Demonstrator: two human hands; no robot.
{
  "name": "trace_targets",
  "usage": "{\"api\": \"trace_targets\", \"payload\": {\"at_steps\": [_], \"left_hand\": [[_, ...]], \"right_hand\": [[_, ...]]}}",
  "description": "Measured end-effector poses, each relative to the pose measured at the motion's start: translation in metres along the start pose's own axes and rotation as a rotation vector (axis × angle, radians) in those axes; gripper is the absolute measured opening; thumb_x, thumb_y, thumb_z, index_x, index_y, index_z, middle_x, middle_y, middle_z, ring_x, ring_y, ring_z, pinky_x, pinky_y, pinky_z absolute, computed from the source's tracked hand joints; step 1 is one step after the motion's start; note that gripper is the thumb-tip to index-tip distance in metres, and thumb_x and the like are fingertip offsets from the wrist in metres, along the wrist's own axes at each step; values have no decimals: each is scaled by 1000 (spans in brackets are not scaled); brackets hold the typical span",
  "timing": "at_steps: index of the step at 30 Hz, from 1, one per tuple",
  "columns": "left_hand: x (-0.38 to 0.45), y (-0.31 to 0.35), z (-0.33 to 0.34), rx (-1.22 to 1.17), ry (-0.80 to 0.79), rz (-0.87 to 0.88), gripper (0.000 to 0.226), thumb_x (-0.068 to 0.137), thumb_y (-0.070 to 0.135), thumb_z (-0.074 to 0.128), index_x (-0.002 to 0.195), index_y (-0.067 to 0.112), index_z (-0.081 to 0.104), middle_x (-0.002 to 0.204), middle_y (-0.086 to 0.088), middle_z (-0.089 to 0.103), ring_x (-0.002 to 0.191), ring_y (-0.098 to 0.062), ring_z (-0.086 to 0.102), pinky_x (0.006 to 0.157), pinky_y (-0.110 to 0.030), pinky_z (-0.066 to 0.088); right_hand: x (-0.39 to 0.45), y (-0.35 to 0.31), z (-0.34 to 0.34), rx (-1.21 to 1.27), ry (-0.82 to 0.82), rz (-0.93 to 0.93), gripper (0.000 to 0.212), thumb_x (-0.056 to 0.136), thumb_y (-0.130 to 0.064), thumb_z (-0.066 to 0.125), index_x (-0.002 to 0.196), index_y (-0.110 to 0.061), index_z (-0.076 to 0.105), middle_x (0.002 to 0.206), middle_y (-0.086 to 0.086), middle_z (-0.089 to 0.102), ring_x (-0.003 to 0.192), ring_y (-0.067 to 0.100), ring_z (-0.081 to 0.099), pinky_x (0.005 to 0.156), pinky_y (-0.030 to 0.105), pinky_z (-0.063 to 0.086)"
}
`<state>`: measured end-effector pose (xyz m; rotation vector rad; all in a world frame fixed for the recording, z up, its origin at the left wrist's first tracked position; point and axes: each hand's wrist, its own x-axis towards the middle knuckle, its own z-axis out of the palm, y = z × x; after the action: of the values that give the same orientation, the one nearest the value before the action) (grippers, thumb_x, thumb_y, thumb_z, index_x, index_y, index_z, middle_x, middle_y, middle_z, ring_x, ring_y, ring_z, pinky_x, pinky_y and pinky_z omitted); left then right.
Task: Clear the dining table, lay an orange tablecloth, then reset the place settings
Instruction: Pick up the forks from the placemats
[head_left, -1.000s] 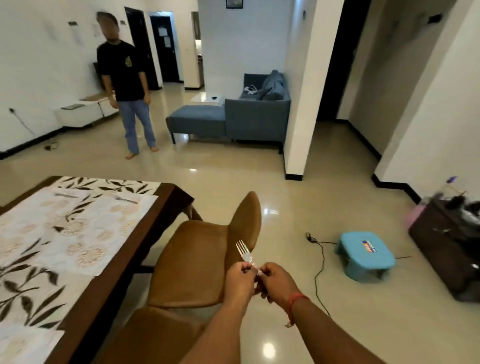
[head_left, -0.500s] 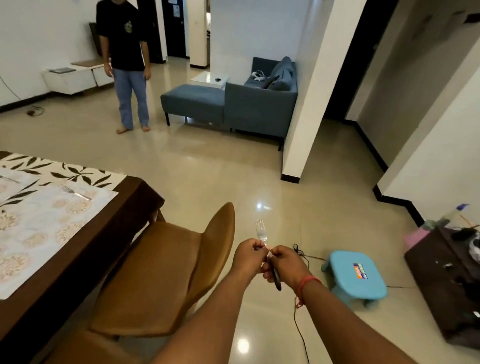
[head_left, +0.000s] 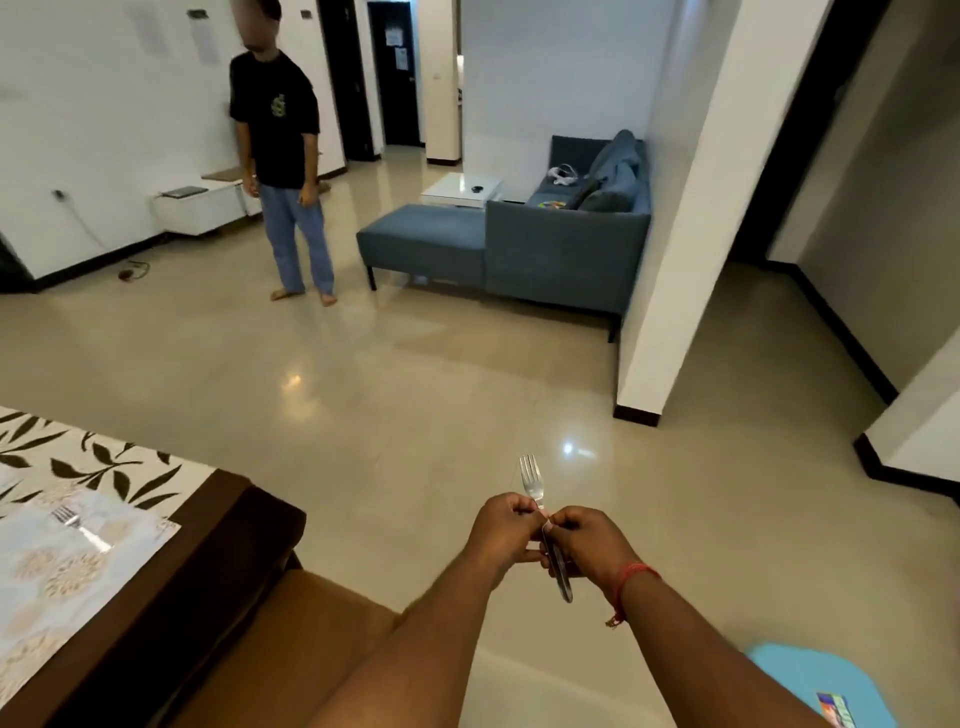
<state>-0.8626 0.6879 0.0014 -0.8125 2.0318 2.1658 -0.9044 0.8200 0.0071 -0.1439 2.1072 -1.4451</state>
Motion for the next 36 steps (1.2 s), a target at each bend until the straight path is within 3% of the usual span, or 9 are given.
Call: {"api": "trace_targets", "payload": {"at_steps": [4,9,15,19,24,27,31,33,36], "left_hand": [[89,26,-12,-78,98,-28,4,93,4,62,90,6,64,87,-12,71,76,-24,75,61,-40,62],[180,62,-32,-174,252,-97,3,92,2,61,91,4,63,84,-14,70,65,-22,73,62,-41,63],[253,102,-83,-313,429,-110,13,89,-7,57,89,5,61,90,-19,66,76,-30,69,70,-44,63],[295,117,-155,-368,574,-104,19,89,-6,58,80,11,59,92,-19,64,82,-33,66,82,-53,60],[333,113,-261,-463,684,-146,25,89,-6,55,73,13,57,93,-18,62,78,-31,65,80,-49,61],[351,117,-323,-516,773,-155,22,87,-7,55,75,11,58,92,-18,62,79,-30,66,80,-50,62],[359,109,-389,-431,929,-236,15,84,-3,56,89,3,68,98,-26,67,94,-37,70,85,-53,59],[358,102,-421,-423,995,-263,15,87,2,59,97,3,70,100,-26,68,98,-37,70,82,-50,61],[352,98,-468,-454,1111,-302,12,89,5,61,96,11,70,93,-14,70,83,-22,72,61,-33,62]], "right_hand": [[104,-31,-8,-75,-100,-38,16,96,-10,58,89,2,67,74,23,72,64,30,70,71,48,61],[219,-80,-9,-148,-254,-23,15,93,-4,58,85,1,69,80,22,73,69,32,73,72,44,62],[336,-137,29,-243,-439,-36,15,91,-3,61,81,2,71,78,20,73,73,33,74,72,43,62],[411,-172,99,-329,-583,-71,14,91,-1,61,81,4,69,76,21,73,74,35,74,74,45,62],[477,-214,210,-458,-743,-78,14,91,1,60,80,4,69,79,23,73,76,35,74,74,44,61],[510,-245,275,-523,-871,-91,14,91,-1,62,81,7,67,79,22,73,79,36,74,79,49,61],[530,-268,355,-531,-1007,-21,14,94,0,58,90,11,65,86,27,73,83,38,74,76,46,62],[534,-279,393,-559,-1092,-8,13,94,3,55,92,9,67,89,29,72,84,42,72,72,43,62],[542,-299,457,-658,-1243,-114,16,93,1,55,90,4,71,85,26,72,83,40,72,73,43,62]]}}
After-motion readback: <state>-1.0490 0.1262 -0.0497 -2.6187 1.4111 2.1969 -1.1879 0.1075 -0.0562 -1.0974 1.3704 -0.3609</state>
